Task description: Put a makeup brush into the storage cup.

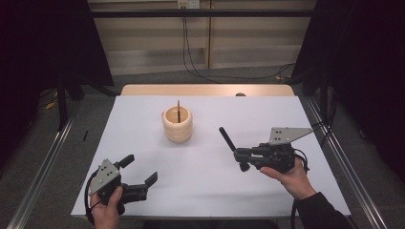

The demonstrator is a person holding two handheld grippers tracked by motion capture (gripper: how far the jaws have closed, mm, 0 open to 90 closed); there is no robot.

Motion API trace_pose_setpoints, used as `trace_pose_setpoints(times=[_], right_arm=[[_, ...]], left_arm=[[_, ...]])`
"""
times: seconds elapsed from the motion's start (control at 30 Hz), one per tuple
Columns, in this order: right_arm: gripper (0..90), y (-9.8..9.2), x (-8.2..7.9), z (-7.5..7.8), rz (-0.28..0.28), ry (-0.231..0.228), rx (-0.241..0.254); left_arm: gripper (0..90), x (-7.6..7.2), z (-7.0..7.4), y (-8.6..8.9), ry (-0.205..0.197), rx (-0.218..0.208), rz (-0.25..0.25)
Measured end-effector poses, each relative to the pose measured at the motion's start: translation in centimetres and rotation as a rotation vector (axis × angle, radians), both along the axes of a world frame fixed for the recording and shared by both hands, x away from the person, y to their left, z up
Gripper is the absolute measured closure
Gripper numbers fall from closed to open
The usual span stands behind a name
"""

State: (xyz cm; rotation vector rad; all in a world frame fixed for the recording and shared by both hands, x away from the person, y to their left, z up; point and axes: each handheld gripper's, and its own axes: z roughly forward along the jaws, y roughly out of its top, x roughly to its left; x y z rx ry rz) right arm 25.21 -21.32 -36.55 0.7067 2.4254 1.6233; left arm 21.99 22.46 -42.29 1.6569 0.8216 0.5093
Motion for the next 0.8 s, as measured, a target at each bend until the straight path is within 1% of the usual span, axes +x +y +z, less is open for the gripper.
trace_pose_setpoints(times=[0.03,0.07,0.1,0.17,0.2,0.27,0.3,0.37,0.43,0.5,0.57,0.6,0.63,0.67,0.7,0.73,0.77,0.8], right_arm=[[78.6,0.1,0.1,0.0,0.005,0.003,-0.010],[78.6,0.1,0.2,0.1,0.005,0.007,-0.030],[78.6,0.2,0.3,0.1,0.006,0.015,-0.056],[78.6,0.4,0.5,0.2,0.008,0.020,-0.088],[78.6,0.4,0.6,0.3,0.015,0.022,-0.104],[78.6,0.5,0.8,0.4,0.019,0.030,-0.135],[78.6,0.6,1.0,0.4,0.032,0.034,-0.151],[78.6,0.8,1.2,0.5,0.041,0.044,-0.175],[78.6,1.2,1.2,0.6,0.071,0.048,-0.212],[78.6,1.8,1.2,0.6,0.103,0.056,-0.261],[78.6,2.1,1.3,0.6,0.119,0.056,-0.289],[78.6,2.2,1.4,0.6,0.124,0.063,-0.296],[78.6,2.4,1.6,0.6,0.140,0.080,-0.323],[78.6,2.4,1.6,0.6,0.140,0.080,-0.323],[78.6,2.5,1.8,0.6,0.148,0.085,-0.336],[78.6,2.6,1.9,0.5,0.165,0.091,-0.344],[78.6,2.8,1.9,0.4,0.189,0.110,-0.367],[78.6,2.8,1.9,0.4,0.189,0.110,-0.367]], left_arm=[[1.4,0.0,0.0,0.0,0.000,0.002,0.000],[1.5,0.1,-0.1,0.0,-0.001,0.000,-0.004],[1.4,0.1,0.0,0.1,0.001,0.003,0.002],[1.5,0.1,-0.1,0.1,-0.002,0.000,0.001],[1.4,0.1,0.0,0.1,0.000,0.000,0.006],[1.4,0.1,0.0,0.1,0.001,0.004,0.004],[1.5,0.1,0.0,0.1,0.001,0.004,0.003],[1.5,0.1,0.0,0.0,0.001,0.003,-0.001],[1.5,0.1,-0.1,0.1,0.003,0.001,-0.005],[1.4,0.1,-0.1,0.1,0.004,0.004,-0.006],[1.5,0.1,-0.1,0.0,0.004,0.009,-0.005],[1.5,0.1,-0.1,0.0,0.004,0.010,-0.006],[1.4,0.1,-0.1,0.0,0.004,0.009,-0.006],[1.4,0.1,-0.1,0.0,0.005,0.008,-0.007],[1.4,0.1,-0.1,0.0,0.005,0.009,-0.008],[1.4,0.2,-0.1,0.0,0.004,0.008,-0.009],[1.5,0.2,-0.1,0.0,0.009,0.006,-0.009],[1.5,0.2,-0.1,0.0,0.009,0.007,-0.009]])
